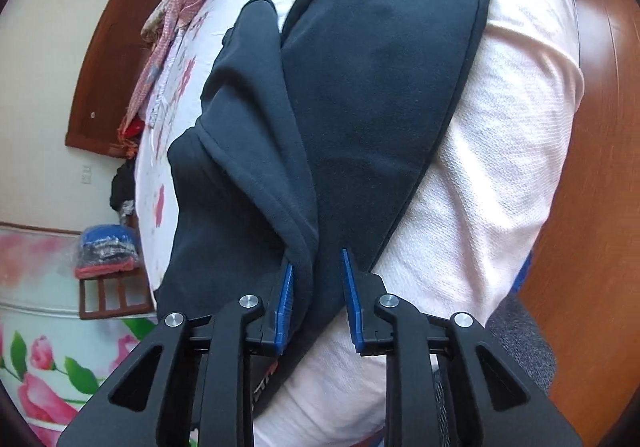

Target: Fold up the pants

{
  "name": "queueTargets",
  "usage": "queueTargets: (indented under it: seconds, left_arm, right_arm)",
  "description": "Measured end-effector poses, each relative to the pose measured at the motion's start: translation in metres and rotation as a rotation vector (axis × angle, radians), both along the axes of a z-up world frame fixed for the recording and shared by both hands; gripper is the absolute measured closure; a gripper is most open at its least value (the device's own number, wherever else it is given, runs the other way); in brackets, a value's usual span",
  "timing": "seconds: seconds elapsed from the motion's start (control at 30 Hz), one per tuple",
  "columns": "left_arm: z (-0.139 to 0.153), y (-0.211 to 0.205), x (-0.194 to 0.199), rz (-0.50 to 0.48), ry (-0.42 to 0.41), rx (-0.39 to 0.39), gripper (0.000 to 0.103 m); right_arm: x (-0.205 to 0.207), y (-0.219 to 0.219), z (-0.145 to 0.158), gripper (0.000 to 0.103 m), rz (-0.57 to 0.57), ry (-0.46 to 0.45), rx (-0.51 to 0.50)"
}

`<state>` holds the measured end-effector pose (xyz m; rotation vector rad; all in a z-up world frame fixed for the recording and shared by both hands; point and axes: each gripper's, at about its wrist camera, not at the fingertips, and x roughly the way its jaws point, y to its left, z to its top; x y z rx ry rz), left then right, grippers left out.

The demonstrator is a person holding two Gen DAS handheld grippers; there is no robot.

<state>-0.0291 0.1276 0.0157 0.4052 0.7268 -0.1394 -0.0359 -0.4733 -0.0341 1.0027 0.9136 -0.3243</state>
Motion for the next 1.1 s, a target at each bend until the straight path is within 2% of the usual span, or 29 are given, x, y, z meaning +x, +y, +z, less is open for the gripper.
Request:
queueTargets:
  seconds: [0.03,0.07,0.1,0.13,0.2,0.23,0.3,0.37,0.43,0.5,0.53,0.57,0.63,0.7,0.77,0.8,0.83,0.87,0.9,0.93,1.03,1.1]
  left_arm:
    - [0.004,0.004,-0.001,0.022,-0.008,0.008,0.033]
    - [0.008,0.008,-0.001,0.064,-0.021,0.034,0.023]
    - [0.011,0.011,-0.001,0.102,-0.036,0.064,0.022]
    - [0.015,0.012,0.000,0.122,-0.045,0.075,0.022]
    - [0.033,0.008,0.001,0.163,-0.093,0.066,0.012]
    - [0.045,0.003,0.003,0.185,-0.124,0.049,0.011]
    - [0.059,-0.006,0.010,0.190,-0.137,0.003,0.007]
    - [0.073,-0.019,0.020,0.206,-0.139,-0.043,0.007]
    - [0.081,-0.027,0.032,0.208,-0.130,-0.084,0.007]
    - [0.084,-0.031,0.042,0.236,-0.110,-0.099,0.007]
    - [0.084,-0.030,0.045,0.249,-0.098,-0.099,0.007]
    - [0.084,-0.025,0.047,0.271,-0.090,-0.102,0.007]
    - [0.083,-0.007,0.049,0.317,-0.069,-0.113,0.007]
    - [0.084,0.013,0.050,0.370,-0.067,-0.119,0.007]
    - [0.083,0.034,0.049,0.414,-0.064,-0.112,0.007]
    - [0.083,0.045,0.047,0.445,-0.068,-0.102,0.007]
    - [0.082,0.052,0.046,0.454,-0.066,-0.102,0.007]
    - [0.081,0.058,0.045,0.461,-0.064,-0.101,0.007]
    - [0.080,0.061,0.043,0.471,-0.062,-0.098,0.007]
    - [0.078,0.063,0.043,0.473,-0.053,-0.105,0.007]
    - [0.069,0.052,0.041,0.447,-0.021,-0.140,0.007]
    - [0.058,0.032,0.038,0.394,0.022,-0.196,0.007]
  right_arm:
    - [0.000,0.008,0.012,0.081,0.022,0.005,-0.069]
    - [0.000,0.021,0.027,0.080,0.069,-0.013,-0.143]
    - [0.000,0.038,0.040,0.080,0.158,-0.065,-0.195]
    - [0.004,0.063,0.052,0.080,0.274,-0.111,-0.240]
    - [0.016,0.130,0.069,0.079,0.531,-0.167,-0.355]
    - [0.021,0.167,0.074,0.079,0.663,-0.201,-0.409]
    - [0.026,0.237,0.076,0.079,0.891,-0.268,-0.509]
    - [0.024,0.293,0.072,0.079,1.060,-0.335,-0.610]
    - [0.020,0.331,0.061,0.079,1.179,-0.364,-0.714]
    - [0.012,0.357,0.048,0.079,1.256,-0.375,-0.863]
    - [0.009,0.367,0.043,0.071,1.311,-0.383,-0.906]
    - [0.008,0.372,0.038,0.059,1.341,-0.377,-0.935]
    - [0.006,0.379,0.031,0.058,1.369,-0.383,-0.987]
    - [0.007,0.387,0.025,0.058,1.355,-0.400,-1.140]
    - [0.003,0.386,0.016,0.058,1.407,-0.402,-1.170]
    - [0.004,0.388,0.011,0.058,1.411,-0.402,-1.225]
    - [0.008,0.388,0.009,0.064,1.418,-0.406,-1.229]
    - [0.015,0.388,0.009,0.090,1.432,-0.397,-1.173]
    - [0.021,0.387,0.014,0.096,1.412,-0.394,-1.125]
    - [0.025,0.387,0.021,0.099,1.386,-0.401,-1.100]
    - [0.026,0.385,0.041,0.099,1.328,-0.419,-1.034]
    - [0.017,0.388,0.036,0.099,1.363,-0.405,-1.062]
